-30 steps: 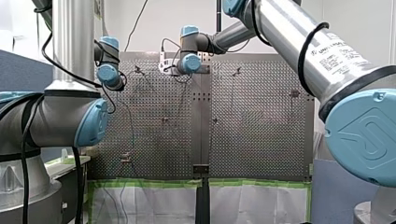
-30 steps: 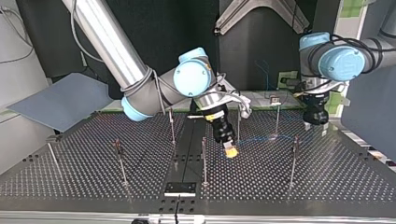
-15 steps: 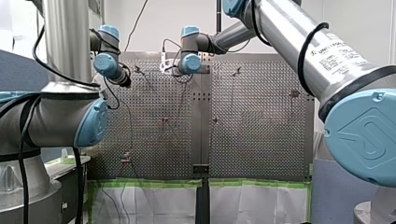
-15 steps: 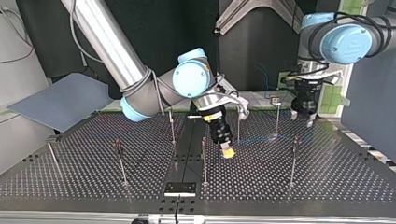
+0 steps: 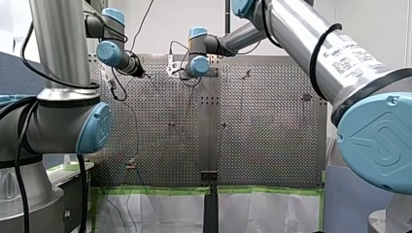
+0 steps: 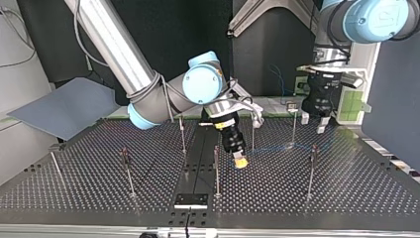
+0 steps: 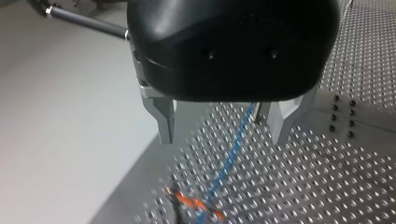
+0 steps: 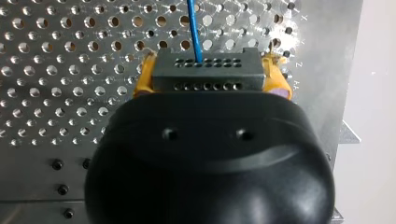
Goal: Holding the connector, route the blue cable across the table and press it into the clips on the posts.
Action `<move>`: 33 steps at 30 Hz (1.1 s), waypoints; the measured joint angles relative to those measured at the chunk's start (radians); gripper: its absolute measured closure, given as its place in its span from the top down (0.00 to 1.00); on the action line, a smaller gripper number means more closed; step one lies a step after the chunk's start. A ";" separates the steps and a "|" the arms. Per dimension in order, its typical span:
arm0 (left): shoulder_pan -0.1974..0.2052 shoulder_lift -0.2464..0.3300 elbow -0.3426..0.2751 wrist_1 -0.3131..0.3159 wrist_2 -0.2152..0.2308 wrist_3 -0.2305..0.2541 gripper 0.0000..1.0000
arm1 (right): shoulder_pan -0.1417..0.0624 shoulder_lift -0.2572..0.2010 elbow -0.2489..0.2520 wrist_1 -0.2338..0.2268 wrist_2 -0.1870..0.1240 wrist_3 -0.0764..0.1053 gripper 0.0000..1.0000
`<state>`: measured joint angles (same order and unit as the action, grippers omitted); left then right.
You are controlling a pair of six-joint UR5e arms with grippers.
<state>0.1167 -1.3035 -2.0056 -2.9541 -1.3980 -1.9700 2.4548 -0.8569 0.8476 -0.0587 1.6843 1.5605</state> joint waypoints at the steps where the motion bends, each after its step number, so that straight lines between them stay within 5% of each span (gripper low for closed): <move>1: -0.004 0.008 0.001 -0.001 0.000 0.008 1.00 | 0.000 0.000 0.000 0.000 0.000 0.000 0.00; 10: -0.041 0.033 0.010 0.019 0.025 0.072 1.00 | -0.001 0.000 0.000 0.001 0.000 0.001 0.00; 22: -0.095 -0.064 0.043 0.058 -0.027 0.151 1.00 | -0.002 0.000 0.000 0.002 0.000 0.003 0.00; 33: -0.134 -0.165 0.074 0.145 -0.059 0.144 1.00 | -0.003 0.000 0.000 0.001 0.000 0.003 0.00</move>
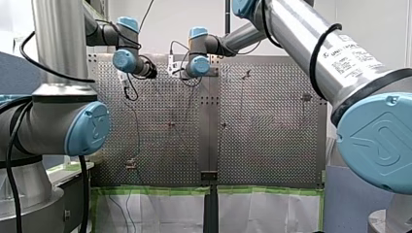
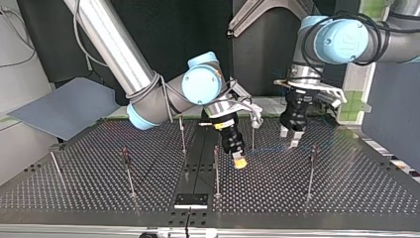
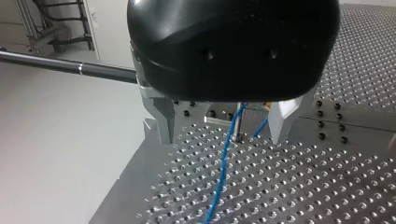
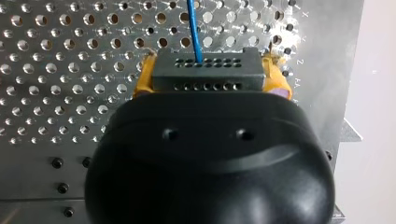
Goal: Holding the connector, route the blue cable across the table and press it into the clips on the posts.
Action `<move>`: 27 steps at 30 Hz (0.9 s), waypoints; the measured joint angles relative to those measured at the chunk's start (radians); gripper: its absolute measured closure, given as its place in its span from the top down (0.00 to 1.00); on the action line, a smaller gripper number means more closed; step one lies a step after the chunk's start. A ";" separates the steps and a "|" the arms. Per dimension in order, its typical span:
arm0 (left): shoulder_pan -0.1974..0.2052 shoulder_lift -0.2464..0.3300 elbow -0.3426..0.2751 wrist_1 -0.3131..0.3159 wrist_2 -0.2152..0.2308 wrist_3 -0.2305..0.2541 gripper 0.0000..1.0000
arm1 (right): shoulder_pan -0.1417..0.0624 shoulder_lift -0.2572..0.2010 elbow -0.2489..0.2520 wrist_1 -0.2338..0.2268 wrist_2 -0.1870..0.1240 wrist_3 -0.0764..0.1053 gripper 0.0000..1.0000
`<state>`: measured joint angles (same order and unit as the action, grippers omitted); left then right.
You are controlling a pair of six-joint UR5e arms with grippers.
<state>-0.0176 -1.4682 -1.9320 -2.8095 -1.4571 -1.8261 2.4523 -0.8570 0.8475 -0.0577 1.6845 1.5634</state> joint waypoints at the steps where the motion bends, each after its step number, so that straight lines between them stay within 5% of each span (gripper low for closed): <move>1: -0.003 -0.009 0.003 0.006 -0.003 0.001 1.00 | 0.000 0.000 0.000 0.000 0.000 0.000 0.00; 15: -0.051 -0.121 0.086 0.069 -0.084 0.005 1.00 | 0.000 0.000 0.000 0.001 0.000 0.000 0.00; 27: -0.055 -0.201 0.124 0.064 -0.147 0.017 0.95 | 0.000 0.000 0.000 0.007 0.000 0.000 0.00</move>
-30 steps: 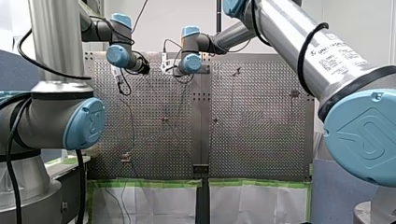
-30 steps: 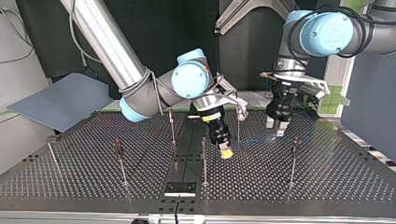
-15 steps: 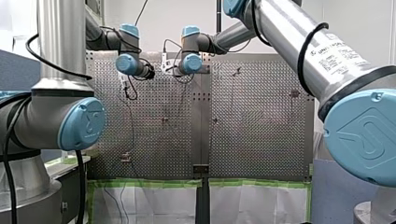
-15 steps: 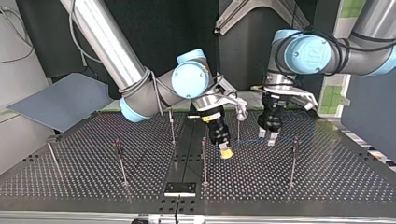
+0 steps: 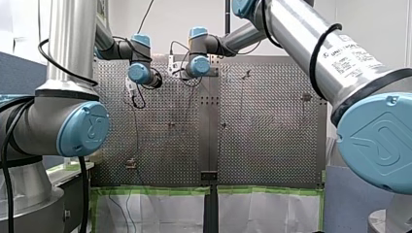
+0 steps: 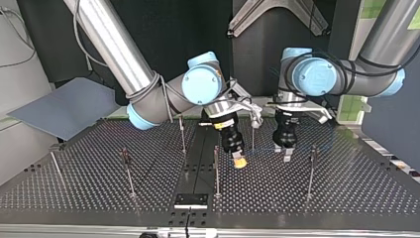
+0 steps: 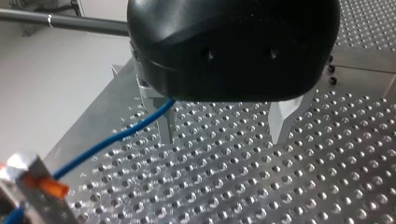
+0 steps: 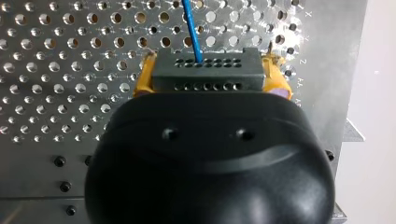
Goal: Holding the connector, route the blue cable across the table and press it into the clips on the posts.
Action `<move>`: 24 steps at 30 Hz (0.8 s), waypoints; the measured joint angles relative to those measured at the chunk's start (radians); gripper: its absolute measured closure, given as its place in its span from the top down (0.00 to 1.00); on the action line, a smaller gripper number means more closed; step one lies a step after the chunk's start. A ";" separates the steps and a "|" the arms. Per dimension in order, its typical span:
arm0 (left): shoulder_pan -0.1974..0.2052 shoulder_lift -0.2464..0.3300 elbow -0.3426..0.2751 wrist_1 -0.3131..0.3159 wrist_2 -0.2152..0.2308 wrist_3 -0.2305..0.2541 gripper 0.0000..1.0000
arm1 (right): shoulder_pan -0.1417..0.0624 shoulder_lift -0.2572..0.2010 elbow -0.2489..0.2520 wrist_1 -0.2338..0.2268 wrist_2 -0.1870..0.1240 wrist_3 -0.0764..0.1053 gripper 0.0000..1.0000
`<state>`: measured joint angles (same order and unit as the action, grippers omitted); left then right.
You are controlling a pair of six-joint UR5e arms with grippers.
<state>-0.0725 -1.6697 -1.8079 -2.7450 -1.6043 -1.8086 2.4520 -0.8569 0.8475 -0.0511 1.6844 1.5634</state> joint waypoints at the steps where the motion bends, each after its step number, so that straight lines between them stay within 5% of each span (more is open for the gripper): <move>1: 0.000 -0.001 0.001 0.000 -0.005 0.000 0.79 | 0.000 0.000 0.000 0.000 0.000 0.000 0.00; 2: 0.000 -0.001 0.003 0.000 -0.013 0.001 0.66 | 0.000 0.000 0.000 0.001 0.000 0.000 0.00; 3: 0.000 -0.001 0.004 0.000 -0.018 0.000 0.66 | 0.000 0.000 0.000 0.002 0.000 0.000 0.00; 5: 0.000 0.000 0.005 0.001 -0.034 -0.003 0.37 | 0.000 0.000 0.000 0.004 0.000 0.000 0.00; 6: -0.001 0.000 0.005 0.002 -0.041 -0.005 0.37 | 0.000 0.000 0.000 0.005 0.000 0.000 0.00; 7: -0.001 0.001 0.005 0.003 -0.048 -0.008 0.02 | 0.000 0.000 0.000 0.006 0.000 0.000 0.00; 24: -0.015 0.003 0.001 -0.024 -0.109 -0.015 0.02 | 0.007 0.000 0.001 0.027 0.004 0.001 0.00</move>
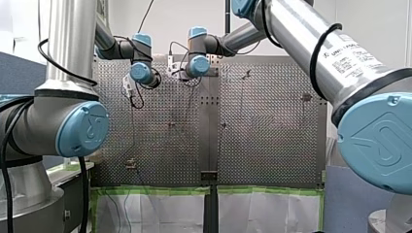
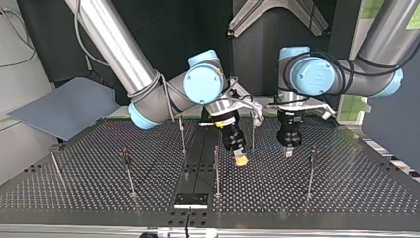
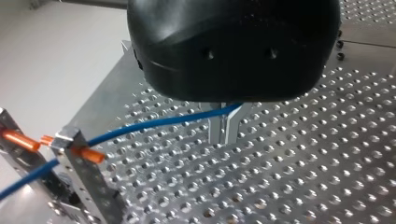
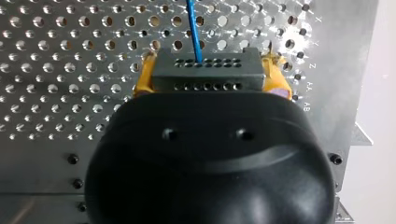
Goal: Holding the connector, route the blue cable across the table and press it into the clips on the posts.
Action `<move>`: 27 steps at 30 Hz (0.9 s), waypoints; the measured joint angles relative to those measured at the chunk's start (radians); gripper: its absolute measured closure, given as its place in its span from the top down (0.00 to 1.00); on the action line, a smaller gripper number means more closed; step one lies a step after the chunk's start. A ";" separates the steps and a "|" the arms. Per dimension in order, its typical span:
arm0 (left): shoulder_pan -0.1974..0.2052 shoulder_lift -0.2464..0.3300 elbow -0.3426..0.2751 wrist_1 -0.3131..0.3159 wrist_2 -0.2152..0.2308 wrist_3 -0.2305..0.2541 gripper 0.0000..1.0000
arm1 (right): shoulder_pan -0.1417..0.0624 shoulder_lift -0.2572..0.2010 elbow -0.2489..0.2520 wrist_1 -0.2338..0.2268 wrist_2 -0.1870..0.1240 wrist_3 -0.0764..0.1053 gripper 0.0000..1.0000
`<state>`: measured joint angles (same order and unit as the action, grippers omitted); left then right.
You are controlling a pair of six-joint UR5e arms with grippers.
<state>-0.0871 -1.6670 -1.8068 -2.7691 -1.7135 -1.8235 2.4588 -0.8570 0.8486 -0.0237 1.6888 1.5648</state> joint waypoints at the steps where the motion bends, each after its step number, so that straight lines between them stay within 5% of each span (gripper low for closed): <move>1: -0.002 0.000 -0.003 -0.007 -0.008 0.003 0.02 | 0.001 0.000 0.000 0.002 0.002 0.000 0.00; 12: -0.036 0.003 -0.088 0.021 -0.098 0.013 0.02 | 0.004 0.003 0.043 0.028 0.019 -0.003 0.00; 27: -0.088 0.001 -0.221 0.064 -0.121 0.004 0.02 | -0.004 0.006 0.171 0.024 0.018 -0.002 0.00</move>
<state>-0.1755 -1.6660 -2.0277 -2.7055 -1.8343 -1.8190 2.4553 -0.8509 1.0193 0.0007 1.7066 1.5624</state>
